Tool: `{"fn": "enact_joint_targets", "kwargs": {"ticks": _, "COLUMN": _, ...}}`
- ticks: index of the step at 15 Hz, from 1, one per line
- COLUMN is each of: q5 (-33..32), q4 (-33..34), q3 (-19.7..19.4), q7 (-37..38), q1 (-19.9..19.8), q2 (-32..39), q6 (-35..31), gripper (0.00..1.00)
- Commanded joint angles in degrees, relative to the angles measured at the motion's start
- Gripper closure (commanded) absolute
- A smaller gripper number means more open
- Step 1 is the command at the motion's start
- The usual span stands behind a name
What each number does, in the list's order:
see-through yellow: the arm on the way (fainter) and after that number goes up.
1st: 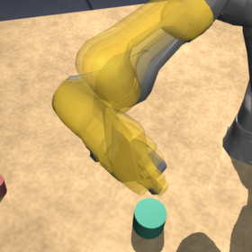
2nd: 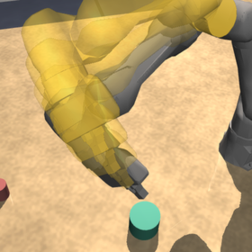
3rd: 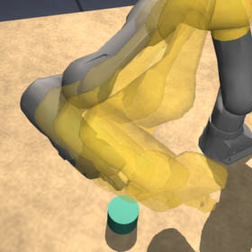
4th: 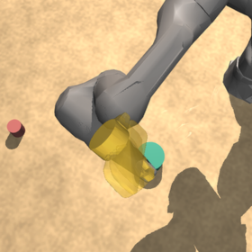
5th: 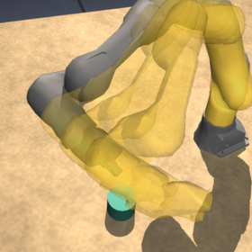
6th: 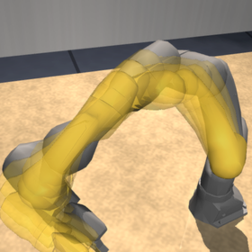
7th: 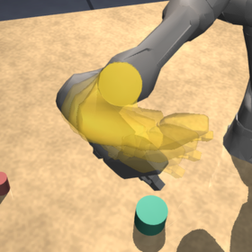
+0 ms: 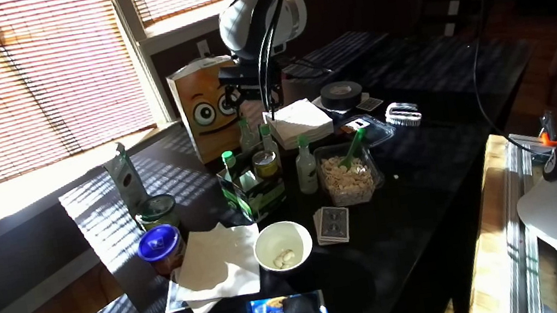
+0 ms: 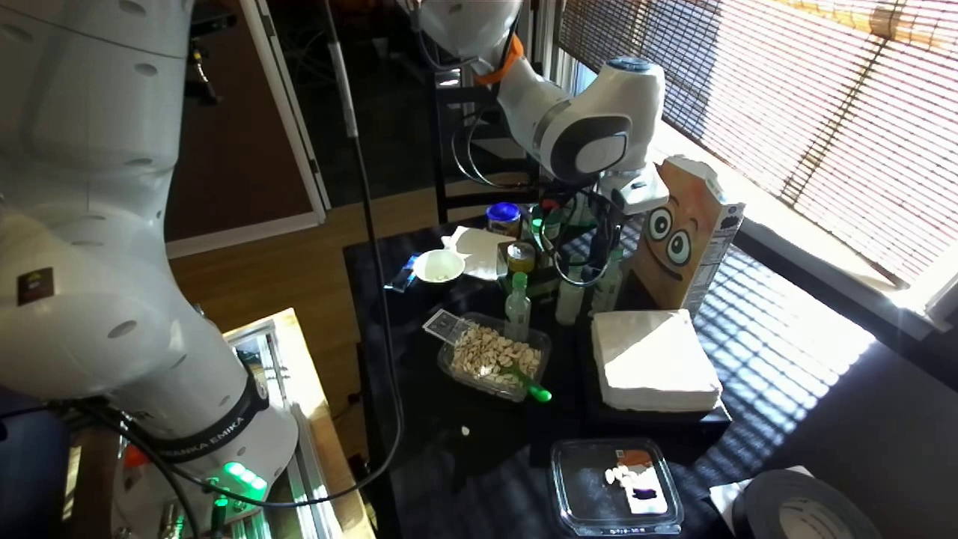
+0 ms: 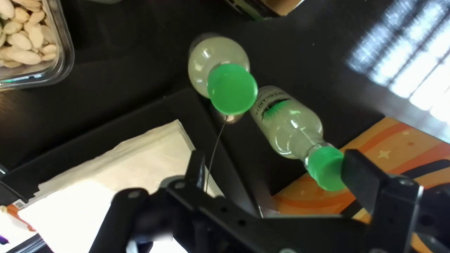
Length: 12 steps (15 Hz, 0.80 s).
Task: Put the leftmost glass bottle close to the paper bag, and then place the dark green lid on the table
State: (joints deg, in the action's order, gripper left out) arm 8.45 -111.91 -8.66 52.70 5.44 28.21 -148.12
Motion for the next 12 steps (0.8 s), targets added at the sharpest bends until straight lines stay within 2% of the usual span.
{"fn": "enact_joint_targets", "kwargs": {"ticks": 1, "q5": 0.86, "q4": -6.49, "q3": -0.13, "q7": 3.82, "q1": 0.27, "q2": -4.27, "q6": -4.87, "gripper": 0.00}}
{"fn": "enact_joint_targets", "kwargs": {"ticks": 5, "q5": 2.80, "q4": -8.26, "q3": 4.17, "q7": -2.85, "q1": -1.36, "q2": -5.93, "q6": -14.67, "gripper": 0.00}}
{"fn": "enact_joint_targets", "kwargs": {"ticks": 6, "q5": 1.79, "q4": -7.43, "q3": 4.95, "q7": -5.02, "q1": -0.94, "q2": -6.35, "q6": -14.96, "gripper": 0.00}}
{"fn": "enact_joint_targets", "kwargs": {"ticks": 8, "q5": 1.01, "q4": -4.97, "q3": 6.64, "q7": -9.16, "q1": -0.28, "q2": -6.80, "q6": -13.14, "gripper": 0.00}}
{"fn": "enact_joint_targets", "kwargs": {"ticks": 12, "q5": 3.99, "q4": 1.94, "q3": 13.19, "q7": -18.83, "q1": -0.55, "q2": -5.89, "q6": -6.11, "gripper": 0.00}}
